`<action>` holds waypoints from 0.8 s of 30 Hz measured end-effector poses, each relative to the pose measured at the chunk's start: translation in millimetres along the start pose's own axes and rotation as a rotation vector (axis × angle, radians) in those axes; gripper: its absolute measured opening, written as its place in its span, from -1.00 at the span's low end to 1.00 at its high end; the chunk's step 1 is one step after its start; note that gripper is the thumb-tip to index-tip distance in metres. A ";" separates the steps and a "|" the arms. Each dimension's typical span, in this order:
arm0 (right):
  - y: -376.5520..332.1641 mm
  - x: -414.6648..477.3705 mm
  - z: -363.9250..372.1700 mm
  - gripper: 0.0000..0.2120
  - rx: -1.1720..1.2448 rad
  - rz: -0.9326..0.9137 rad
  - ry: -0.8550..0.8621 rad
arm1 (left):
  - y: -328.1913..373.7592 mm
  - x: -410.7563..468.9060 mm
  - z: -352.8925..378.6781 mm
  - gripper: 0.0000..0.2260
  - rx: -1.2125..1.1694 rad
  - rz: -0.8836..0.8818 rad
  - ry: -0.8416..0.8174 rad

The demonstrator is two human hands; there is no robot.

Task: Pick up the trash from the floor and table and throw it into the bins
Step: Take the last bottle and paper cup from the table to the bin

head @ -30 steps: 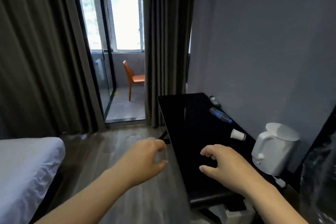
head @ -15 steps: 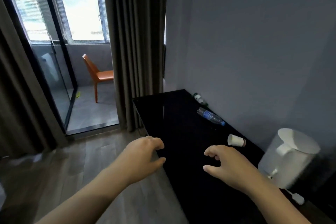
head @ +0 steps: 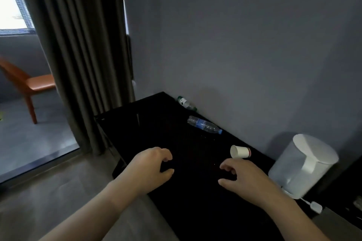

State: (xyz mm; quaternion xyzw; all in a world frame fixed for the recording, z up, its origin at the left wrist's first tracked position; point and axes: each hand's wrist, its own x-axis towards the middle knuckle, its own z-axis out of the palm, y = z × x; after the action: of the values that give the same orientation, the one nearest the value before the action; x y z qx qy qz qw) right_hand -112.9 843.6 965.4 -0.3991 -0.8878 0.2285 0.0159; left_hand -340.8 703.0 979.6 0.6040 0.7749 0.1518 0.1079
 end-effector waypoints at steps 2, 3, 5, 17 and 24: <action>11.2 27.9 0.8 -0.62 0.040 0.027 0.020 | -13.8 34.9 2.1 -0.69 0.009 0.022 -0.015; 17.3 42.1 0.5 -0.62 0.062 0.047 0.025 | -19.1 53.3 2.3 -0.70 0.014 0.034 -0.032; 29.8 69.4 -2.6 -0.62 0.094 0.089 0.037 | -26.1 92.2 0.7 -0.71 0.025 0.071 -0.088; 106.3 168.4 -5.5 -0.57 0.155 0.441 0.117 | -16.5 275.7 40.2 -0.65 0.065 0.257 -0.346; 133.4 212.3 -3.4 -0.57 0.202 0.654 0.206 | -29.2 370.9 62.6 -0.67 0.061 0.371 -0.399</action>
State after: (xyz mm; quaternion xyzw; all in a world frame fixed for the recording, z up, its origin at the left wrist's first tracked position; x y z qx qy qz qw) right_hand -163.1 1073.9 879.8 -0.6797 -0.6798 0.2664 0.0708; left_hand -436.9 1062.4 916.7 0.7566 0.6185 0.0237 0.2107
